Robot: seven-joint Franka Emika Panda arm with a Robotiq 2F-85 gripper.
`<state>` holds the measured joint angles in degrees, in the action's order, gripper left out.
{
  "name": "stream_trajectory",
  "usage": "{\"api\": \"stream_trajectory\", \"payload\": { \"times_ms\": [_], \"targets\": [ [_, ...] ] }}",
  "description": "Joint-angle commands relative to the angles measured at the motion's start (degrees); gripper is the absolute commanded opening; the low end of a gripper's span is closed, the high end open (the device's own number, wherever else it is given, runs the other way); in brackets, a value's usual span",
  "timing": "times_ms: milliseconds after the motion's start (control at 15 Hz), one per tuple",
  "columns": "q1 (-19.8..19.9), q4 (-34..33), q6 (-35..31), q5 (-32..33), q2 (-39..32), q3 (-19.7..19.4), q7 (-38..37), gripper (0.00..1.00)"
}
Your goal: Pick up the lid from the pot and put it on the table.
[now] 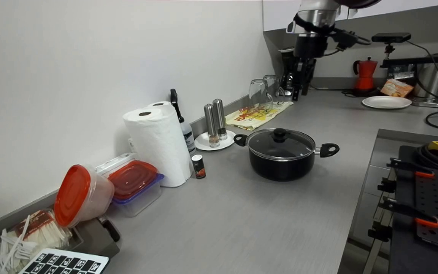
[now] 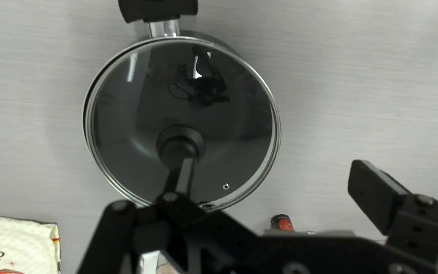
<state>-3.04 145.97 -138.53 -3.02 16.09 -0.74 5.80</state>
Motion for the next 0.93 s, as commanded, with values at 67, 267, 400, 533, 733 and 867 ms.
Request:
{"api": "stream_trajectory", "payload": {
  "times_ms": [67, 267, 400, 533, 733, 867],
  "targets": [
    [2.0, -10.6, -3.5, 4.2, -13.1, 1.1, -4.3, 1.0],
    [3.2, -15.9, -2.8, 7.1, -18.8, 0.2, -6.3, 1.0],
    [3.9, -19.2, -2.2, 8.6, -22.2, -0.4, -7.5, 1.0],
    [4.2, -21.9, -1.7, 9.4, -25.2, -1.1, -8.3, 1.0],
    [4.1, -24.7, -1.7, 11.5, -29.3, -2.2, -10.1, 1.0],
    [4.1, -25.9, -0.7, 11.3, -31.6, -2.6, -10.4, 1.0]
  ]
}}
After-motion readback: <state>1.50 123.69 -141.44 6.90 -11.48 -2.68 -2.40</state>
